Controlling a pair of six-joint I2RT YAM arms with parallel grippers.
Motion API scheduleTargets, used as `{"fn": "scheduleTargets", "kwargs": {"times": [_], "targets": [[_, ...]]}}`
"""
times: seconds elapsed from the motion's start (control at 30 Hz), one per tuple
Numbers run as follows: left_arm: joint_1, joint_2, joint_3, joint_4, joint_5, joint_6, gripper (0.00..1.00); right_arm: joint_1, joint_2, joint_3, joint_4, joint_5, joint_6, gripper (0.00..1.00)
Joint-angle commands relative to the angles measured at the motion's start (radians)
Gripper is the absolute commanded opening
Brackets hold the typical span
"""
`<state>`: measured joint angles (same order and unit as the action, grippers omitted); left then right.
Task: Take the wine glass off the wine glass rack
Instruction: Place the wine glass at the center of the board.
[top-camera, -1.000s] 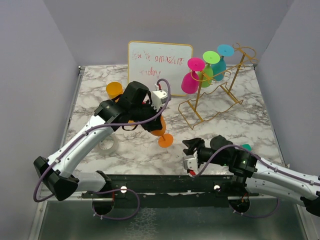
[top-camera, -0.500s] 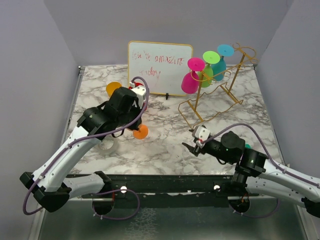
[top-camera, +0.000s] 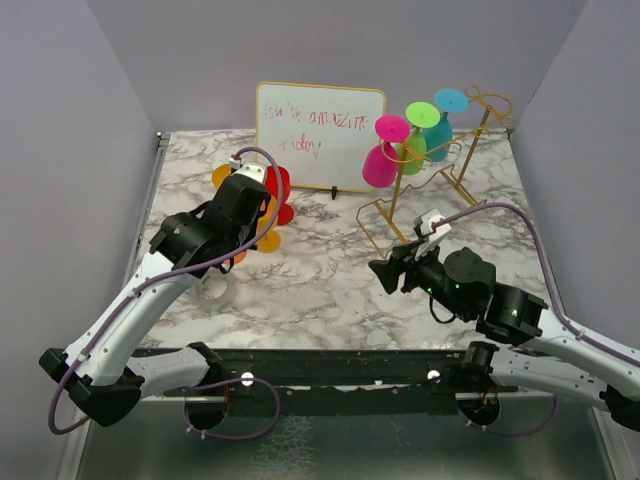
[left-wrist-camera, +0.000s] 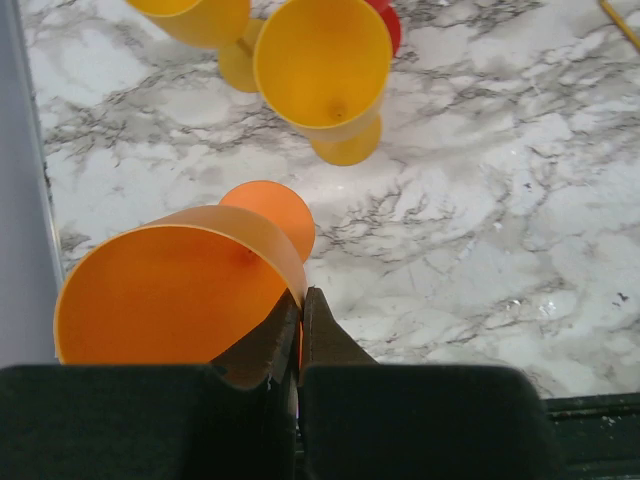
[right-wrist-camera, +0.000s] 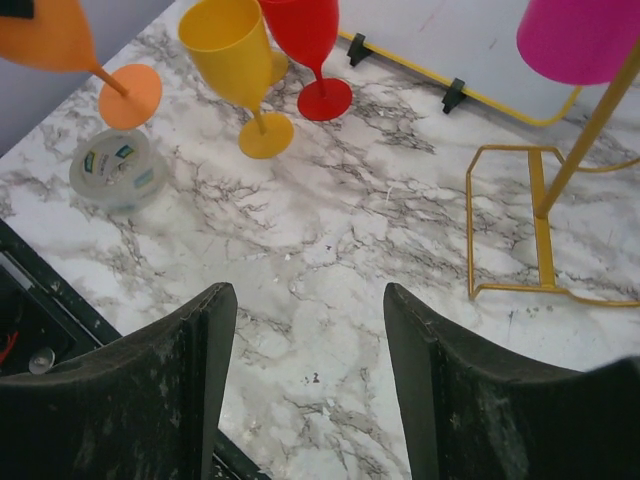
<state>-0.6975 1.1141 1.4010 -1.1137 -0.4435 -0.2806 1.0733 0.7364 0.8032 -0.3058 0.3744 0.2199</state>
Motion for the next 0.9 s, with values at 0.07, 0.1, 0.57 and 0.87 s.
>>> {"fn": "scheduleTargets", "kwargs": {"times": [0.07, 0.1, 0.57, 0.87], "targets": [[0.192, 0.019, -0.033, 0.035, -0.008, 0.100, 0.00, 0.001, -0.034, -0.014, -0.073, 0.122, 0.135, 0.66], [0.235, 0.023, -0.037, 0.058, 0.025, 0.125, 0.00, 0.001, -0.032, -0.003, -0.094, 0.129, 0.137, 0.67], [0.411, 0.157, -0.061, 0.269, 0.242, 0.187, 0.00, 0.001, -0.120, 0.031, -0.259, 0.271, 0.370, 0.75], [0.429, 0.220, -0.120, 0.399, 0.294, 0.188, 0.00, 0.000, -0.048, 0.103, -0.328, 0.253, 0.394, 0.75]]}}
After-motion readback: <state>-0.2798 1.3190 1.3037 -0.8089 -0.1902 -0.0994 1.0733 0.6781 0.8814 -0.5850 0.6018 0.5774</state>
